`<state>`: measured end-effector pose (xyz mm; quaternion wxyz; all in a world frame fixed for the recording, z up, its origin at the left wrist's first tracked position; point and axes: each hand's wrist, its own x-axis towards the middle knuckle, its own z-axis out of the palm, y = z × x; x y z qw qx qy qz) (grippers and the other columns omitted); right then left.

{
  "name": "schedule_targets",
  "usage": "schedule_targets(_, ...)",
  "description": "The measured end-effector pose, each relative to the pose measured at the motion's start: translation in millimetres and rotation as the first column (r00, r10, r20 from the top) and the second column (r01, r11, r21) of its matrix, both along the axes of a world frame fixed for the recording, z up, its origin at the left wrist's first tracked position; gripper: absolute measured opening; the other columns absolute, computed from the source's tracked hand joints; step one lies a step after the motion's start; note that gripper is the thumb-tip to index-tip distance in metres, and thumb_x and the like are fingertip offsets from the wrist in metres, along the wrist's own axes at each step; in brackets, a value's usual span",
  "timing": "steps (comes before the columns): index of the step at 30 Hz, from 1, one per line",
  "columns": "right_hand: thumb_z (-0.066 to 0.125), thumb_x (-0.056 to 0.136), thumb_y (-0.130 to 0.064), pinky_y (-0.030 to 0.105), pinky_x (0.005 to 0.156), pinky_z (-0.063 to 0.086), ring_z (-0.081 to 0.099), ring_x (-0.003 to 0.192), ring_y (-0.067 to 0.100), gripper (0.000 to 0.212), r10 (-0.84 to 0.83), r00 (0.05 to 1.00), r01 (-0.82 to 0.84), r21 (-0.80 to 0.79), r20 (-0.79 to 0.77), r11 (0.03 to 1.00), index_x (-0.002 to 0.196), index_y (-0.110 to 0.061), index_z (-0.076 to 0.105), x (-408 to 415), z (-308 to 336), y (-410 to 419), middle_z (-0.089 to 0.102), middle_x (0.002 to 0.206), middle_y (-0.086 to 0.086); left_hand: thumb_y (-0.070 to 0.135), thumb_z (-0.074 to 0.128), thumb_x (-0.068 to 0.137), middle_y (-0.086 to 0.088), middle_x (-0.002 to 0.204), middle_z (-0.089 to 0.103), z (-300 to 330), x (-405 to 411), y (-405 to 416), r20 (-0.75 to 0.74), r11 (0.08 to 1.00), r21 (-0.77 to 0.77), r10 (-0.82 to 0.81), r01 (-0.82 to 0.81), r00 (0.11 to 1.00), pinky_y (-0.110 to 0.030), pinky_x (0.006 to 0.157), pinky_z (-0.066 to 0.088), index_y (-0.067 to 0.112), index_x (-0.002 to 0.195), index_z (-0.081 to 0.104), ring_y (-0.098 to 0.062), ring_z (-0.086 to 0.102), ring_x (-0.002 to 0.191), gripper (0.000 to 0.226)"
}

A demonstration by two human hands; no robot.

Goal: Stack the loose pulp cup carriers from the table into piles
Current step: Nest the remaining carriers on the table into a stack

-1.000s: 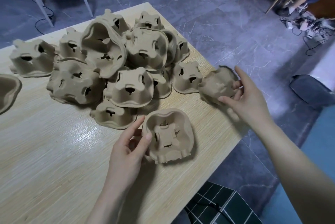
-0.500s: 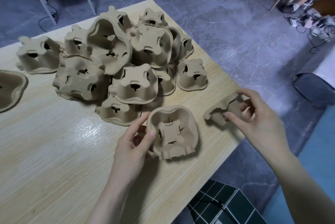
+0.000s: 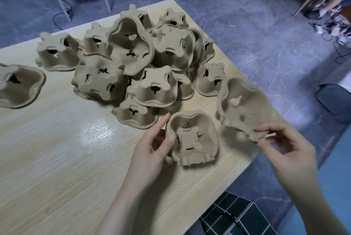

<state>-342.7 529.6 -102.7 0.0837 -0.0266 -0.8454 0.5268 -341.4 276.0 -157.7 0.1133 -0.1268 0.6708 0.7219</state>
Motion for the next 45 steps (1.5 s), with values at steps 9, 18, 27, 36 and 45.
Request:
schedule_targets(9, 0.062, 0.078, -0.028, 0.010, 0.076, 0.039, 0.058, 0.095, 0.007, 0.015, 0.340, 0.928, -0.361, 0.147, 0.151, 0.921, 0.091, -0.035, 0.067, -3.8, -17.2, -24.9, 0.064, 0.099, -0.015, 0.036, 0.060, 0.080, 0.013, 0.095, 0.065, 2.6, -2.1, -1.5, -0.010, 0.999, 0.029, -0.016, 0.016, 1.000, -0.014, 0.052, 0.044, 0.038, 0.129, 0.059, 0.002, 0.058, 0.061, 0.049)
schedule_targets(18, 0.063, 0.081, -0.009, 0.021, 0.082, 0.046, 0.058, 0.104, 0.013, 0.028, 0.429, 0.890, -0.455, 0.287, 0.154, 0.843, 0.091, -0.035, 0.063, -2.7, -18.1, -17.3, 0.061, 0.105, -0.017, 0.014, 0.058, 0.096, 0.009, 0.079, 0.065, 0.5, -1.5, -1.0, 0.002, 1.000, 0.016, -0.004, 0.004, 1.000, -0.015, 0.051, 0.043, 0.038, 0.128, 0.058, -0.002, 0.055, 0.054, 0.040)
schedule_targets(27, 0.039, 0.080, -0.018, 0.029, 0.073, 0.047, 0.057, 0.096, 0.016, 0.042, 0.406, 0.901, -0.433, 0.311, 0.152, 0.846, 0.103, -0.036, 0.069, -15.6, -19.6, -17.2, 0.051, 0.120, -0.018, 0.042, 0.055, 0.085, -0.004, 0.089, 0.067, 3.8, -0.7, 1.4, -0.007, 0.999, 0.031, 0.036, -0.036, 0.999, -0.016, 0.065, 0.045, 0.042, 0.121, 0.063, -0.008, 0.062, 0.066, 0.037)
schedule_targets(36, 0.051, 0.082, -0.013, 0.024, 0.067, 0.042, 0.056, 0.077, 0.018, 0.035, 0.374, 0.922, -0.387, 0.326, 0.103, 0.863, 0.100, -0.031, 0.075, -99.4, -5.6, -19.3, 0.064, 0.096, -0.007, 0.036, 0.072, 0.081, 0.016, 0.106, 0.067, -6.9, 2.2, 1.4, -0.018, 0.995, -0.094, 0.030, -0.031, 0.999, -0.017, 0.069, 0.046, 0.050, 0.128, 0.059, -0.005, 0.058, 0.078, 0.050)
schedule_targets(45, 0.066, 0.091, -0.015, 0.037, 0.103, 0.039, 0.046, 0.126, 0.019, 0.058, 0.349, 0.877, -0.480, 0.584, 0.330, 0.654, 0.144, -0.022, 0.044, -200.6, -31.8, -12.0, 0.048, 0.139, 0.000, 0.041, 0.077, 0.078, 0.014, 0.091, 0.065, -10.7, 1.6, 1.9, -0.013, 0.997, -0.047, 0.056, -0.057, 0.998, -0.012, 0.060, 0.040, 0.053, 0.123, 0.063, -0.003, 0.048, 0.064, 0.049)
